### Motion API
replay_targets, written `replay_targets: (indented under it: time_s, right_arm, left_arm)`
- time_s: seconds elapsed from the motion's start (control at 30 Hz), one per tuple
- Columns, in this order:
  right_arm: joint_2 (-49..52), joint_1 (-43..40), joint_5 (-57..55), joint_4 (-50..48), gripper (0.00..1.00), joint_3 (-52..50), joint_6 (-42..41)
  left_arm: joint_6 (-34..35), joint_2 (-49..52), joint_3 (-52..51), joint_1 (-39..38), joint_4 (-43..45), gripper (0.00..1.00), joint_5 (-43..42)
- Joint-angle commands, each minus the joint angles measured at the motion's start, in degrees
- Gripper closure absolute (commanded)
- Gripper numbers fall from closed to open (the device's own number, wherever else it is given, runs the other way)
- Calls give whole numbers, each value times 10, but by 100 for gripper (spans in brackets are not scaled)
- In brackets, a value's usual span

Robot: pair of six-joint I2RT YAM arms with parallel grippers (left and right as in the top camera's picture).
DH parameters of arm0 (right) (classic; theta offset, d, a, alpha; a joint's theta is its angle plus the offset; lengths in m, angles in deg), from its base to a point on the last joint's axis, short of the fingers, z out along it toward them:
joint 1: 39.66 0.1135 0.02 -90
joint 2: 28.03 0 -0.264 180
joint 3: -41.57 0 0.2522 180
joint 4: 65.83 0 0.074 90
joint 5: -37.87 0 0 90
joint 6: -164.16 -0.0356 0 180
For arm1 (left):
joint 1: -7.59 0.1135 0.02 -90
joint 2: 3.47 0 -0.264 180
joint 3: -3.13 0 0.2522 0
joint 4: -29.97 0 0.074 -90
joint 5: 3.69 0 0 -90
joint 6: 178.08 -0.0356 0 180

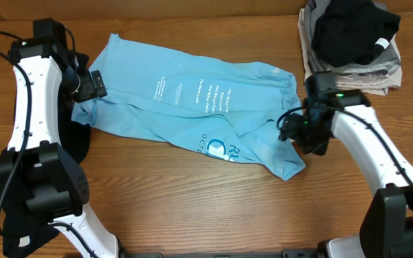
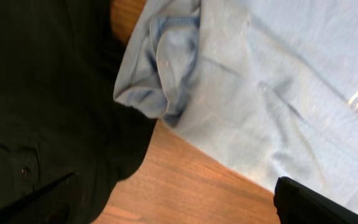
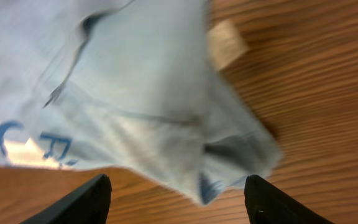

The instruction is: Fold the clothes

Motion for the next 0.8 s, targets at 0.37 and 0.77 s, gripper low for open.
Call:
replay_targets:
  time_s: [0.37, 0.77]
  right_arm:
    - [-14, 89, -2, -163, 76, -156, -89]
    - [-14, 9, -64, -179, 96, -214, -119]
  left_arm:
    - [-11, -2, -17, -4, 23, 0, -6]
    - [-11, -2, -17, -5, 18, 0, -5]
